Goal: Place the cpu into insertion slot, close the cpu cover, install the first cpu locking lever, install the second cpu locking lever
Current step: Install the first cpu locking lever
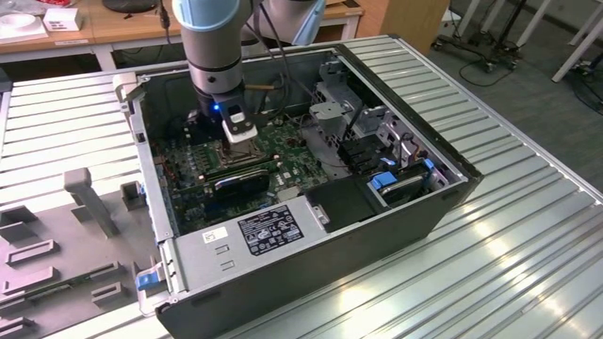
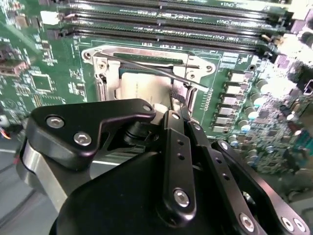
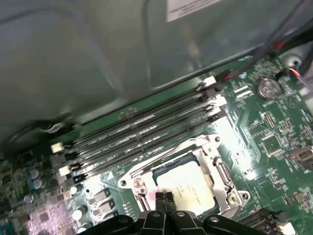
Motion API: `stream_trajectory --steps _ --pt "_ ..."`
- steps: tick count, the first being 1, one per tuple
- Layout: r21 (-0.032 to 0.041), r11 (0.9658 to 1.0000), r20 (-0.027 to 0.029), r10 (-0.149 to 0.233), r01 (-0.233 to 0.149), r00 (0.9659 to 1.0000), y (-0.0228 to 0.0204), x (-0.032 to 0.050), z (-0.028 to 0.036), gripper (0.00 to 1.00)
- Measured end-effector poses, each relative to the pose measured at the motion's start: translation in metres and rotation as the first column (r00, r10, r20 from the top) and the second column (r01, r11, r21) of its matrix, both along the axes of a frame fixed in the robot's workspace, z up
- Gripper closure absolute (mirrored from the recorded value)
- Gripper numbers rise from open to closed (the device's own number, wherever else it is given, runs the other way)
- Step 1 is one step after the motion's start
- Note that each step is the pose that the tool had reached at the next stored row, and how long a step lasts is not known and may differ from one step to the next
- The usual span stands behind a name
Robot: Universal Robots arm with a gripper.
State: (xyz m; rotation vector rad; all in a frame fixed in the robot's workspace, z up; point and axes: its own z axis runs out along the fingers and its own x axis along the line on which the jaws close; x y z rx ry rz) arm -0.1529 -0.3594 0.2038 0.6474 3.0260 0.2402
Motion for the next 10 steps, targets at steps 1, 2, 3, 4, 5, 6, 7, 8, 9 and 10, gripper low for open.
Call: stream_trajectory --steps 1,2,3,4,5,6,7,8,9,10 --pt "-0.0001 0.9998 -0.0001 0.017 -0.017 0.9998 0.0 0.0 0.0 0.89" --pt "-0.0001 0.9994 -0.0001 0.036 -0.036 0.9994 0.0 0.0 0.0001 0.89" --pt "0.0 0.9986 -0.0001 0.053 -0.053 0.9986 0.0 0.0 0.0 0.89" --pt "0.0 0.9974 0.0 0.071 -0.071 0.9974 0.0 0.0 0.0 0.89" --pt "0.0001 0.996 0.0 0.089 -0.089 0.996 0.0 0.0 0.0 0.89" --pt "0.0 0.9942 -0.0001 0.108 -0.108 0.9942 0.0001 0.0 0.0 0.89" --pt "-0.0043 0.9928 -0.0021 0.12 -0.12 0.9928 0.0001 0.0 -0.0001 0.89" --pt "-0.0137 0.992 -0.0101 0.126 -0.126 0.992 0.0001 0.0001 -0.0001 0.89" --pt "-0.0242 0.9912 -0.0206 0.13 -0.13 0.9913 0.0 0.0001 -0.0001 0.89" --pt "-0.0327 0.9905 -0.0304 0.133 -0.134 0.9907 0.0001 0.0001 -0.0001 0.89"
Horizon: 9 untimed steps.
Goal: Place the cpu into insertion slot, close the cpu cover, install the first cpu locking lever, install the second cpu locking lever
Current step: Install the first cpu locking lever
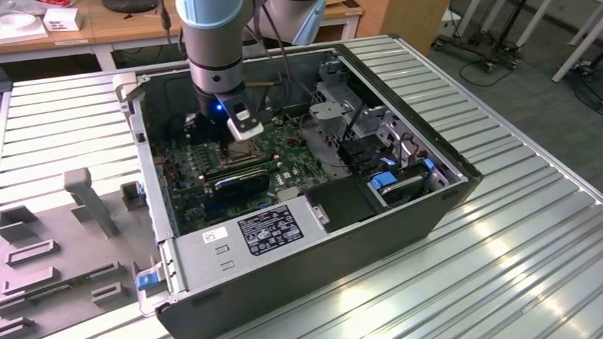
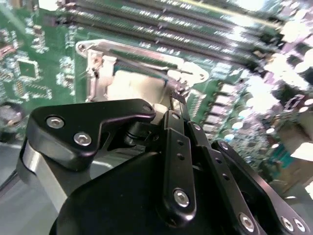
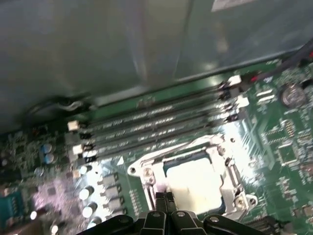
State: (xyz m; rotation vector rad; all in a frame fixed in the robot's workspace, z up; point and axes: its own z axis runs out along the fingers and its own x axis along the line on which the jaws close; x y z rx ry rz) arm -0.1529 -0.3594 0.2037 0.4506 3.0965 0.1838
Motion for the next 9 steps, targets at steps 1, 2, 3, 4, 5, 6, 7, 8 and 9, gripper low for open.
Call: stream_trajectory --steps 1,2,3,4,5,6,7,8,9 --pt "-0.0064 1.0 -0.0069 0.003 -0.003 1.0 0.0 0.0 -0.0001 0.89" --pt "-0.0097 0.9999 -0.0111 0.006 -0.006 0.9999 0.0 -0.0001 -0.0001 0.89" --pt "-0.0112 0.9999 -0.0133 0.007 -0.007 0.9999 0.0 -0.0001 0.0 0.89" --pt "-0.0114 0.9999 -0.015 0.007 -0.007 0.9999 0.0 -0.0001 0.0001 0.89" --pt "-0.0114 0.9999 -0.0165 0.007 -0.007 0.9998 0.0 -0.0001 0.0001 0.89" --pt "-0.0114 0.9999 -0.018 0.007 -0.007 0.9998 0.0 0.0 0.0001 0.89" --pt "-0.0114 0.9999 -0.0178 0.007 -0.007 0.9998 0.0 0.0 0.0001 0.89" --pt "-0.0114 0.9999 -0.0169 0.007 -0.007 0.9998 0.0 0.0 0.0001 0.89" --pt "-0.0113 0.9999 -0.0142 0.007 -0.007 0.9999 0.0 0.0 0.0001 0.89"
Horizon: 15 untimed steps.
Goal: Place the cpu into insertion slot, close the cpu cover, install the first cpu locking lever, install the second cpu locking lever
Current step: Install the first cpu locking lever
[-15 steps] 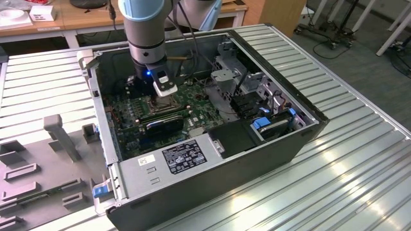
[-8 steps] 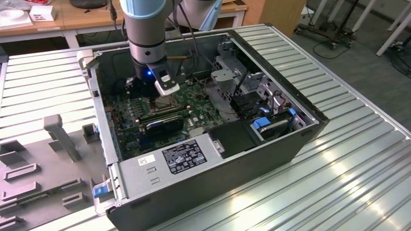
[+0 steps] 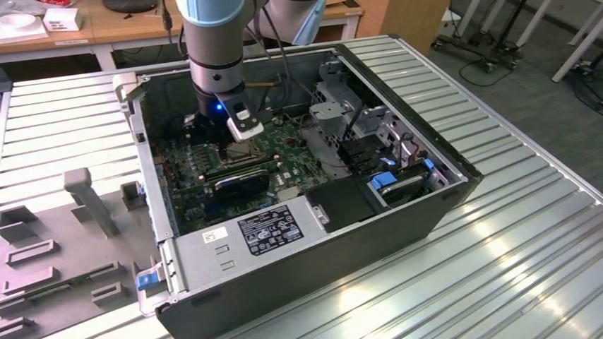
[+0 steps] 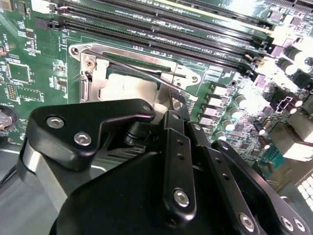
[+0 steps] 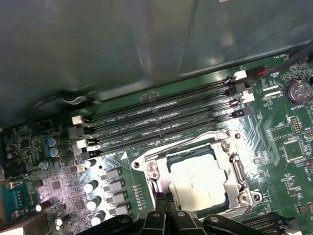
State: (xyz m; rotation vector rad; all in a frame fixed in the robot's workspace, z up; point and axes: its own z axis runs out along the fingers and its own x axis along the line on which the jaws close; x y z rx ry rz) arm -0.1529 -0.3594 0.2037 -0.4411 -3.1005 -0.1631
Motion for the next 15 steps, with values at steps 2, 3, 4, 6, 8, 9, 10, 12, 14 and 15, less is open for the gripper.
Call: stream_trajectory --steps 2,3,4,6,8,9,10,12,14,15 --pt "0.0 1.0 0.0084 0.001 -0.001 1.0 0.0 0.0 0.0 0.89" --pt "-0.0003 1.0 0.0128 0.002 -0.002 0.9999 0.0 0.0 0.0 0.89" --pt "-0.0005 1.0 0.02 0.004 -0.004 0.9998 0.0 0.0 0.0 0.89" --pt "-0.0013 1.0 0.0281 0.007 -0.007 0.9996 0.0 0.0 0.0002 0.89" --pt "-0.0027 0.9999 0.0325 0.012 -0.012 0.9994 0.0 0.0001 0.0018 0.89" --pt "-0.0033 0.9999 0.0336 0.015 -0.015 0.9993 0.0 0.0001 0.0031 0.89" --pt "-0.0039 0.9999 0.0342 0.017 -0.017 0.9993 0.0 0.0 0.0045 0.89" --pt "-0.0054 0.9998 0.0351 0.021 -0.021 0.9992 0.0 0.0 0.0079 0.89" --pt "-0.0077 0.9997 0.0353 0.024 -0.024 0.9991 0.0 0.0 0.012 0.89" --pt "-0.0088 0.9996 0.0354 0.026 -0.026 0.999 0.0 0.0 0.0139 0.89"
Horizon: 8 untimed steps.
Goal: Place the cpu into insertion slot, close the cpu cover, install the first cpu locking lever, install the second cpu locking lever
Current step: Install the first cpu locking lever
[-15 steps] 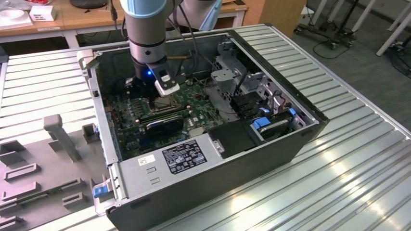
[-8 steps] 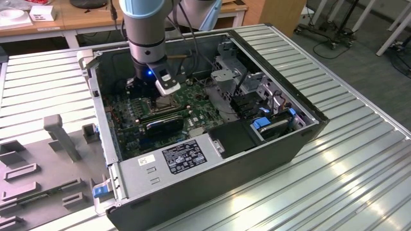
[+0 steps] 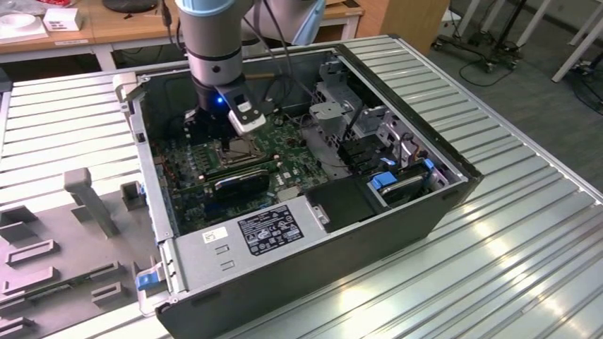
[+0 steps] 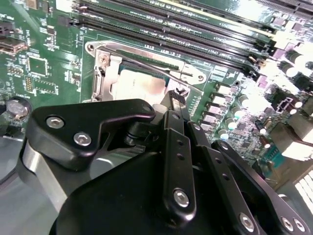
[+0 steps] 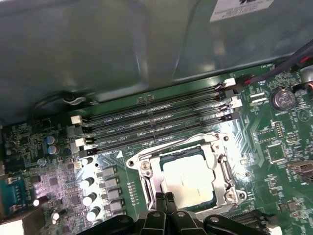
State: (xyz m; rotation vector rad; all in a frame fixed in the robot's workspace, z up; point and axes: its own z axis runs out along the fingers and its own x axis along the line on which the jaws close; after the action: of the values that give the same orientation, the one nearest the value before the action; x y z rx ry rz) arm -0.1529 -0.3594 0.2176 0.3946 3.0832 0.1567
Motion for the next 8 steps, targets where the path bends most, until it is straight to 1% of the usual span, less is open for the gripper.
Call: stream_trajectory --steps 2,3,4,5,7,8 --pt "-0.0002 1.0 0.0023 0.005 -0.005 1.0 0.0001 0.0 0.0007 0.89" --pt "-0.0004 1.0 0.0049 0.01 -0.01 0.9999 0.0 0.0 0.0007 0.89" --pt "-0.0005 0.9999 0.0097 0.017 -0.017 0.9998 0.0 -0.0001 0.0008 0.89" --pt "-0.0006 0.9997 0.0162 0.026 -0.026 0.9995 0.0 -0.0001 0.0008 0.89" --pt "-0.0013 0.999 0.0326 0.044 -0.044 0.9985 0.0 -0.0001 0.0008 0.89" --pt "-0.0016 0.9986 0.0395 0.053 -0.053 0.9978 0.0 0.0 0.0008 0.89"
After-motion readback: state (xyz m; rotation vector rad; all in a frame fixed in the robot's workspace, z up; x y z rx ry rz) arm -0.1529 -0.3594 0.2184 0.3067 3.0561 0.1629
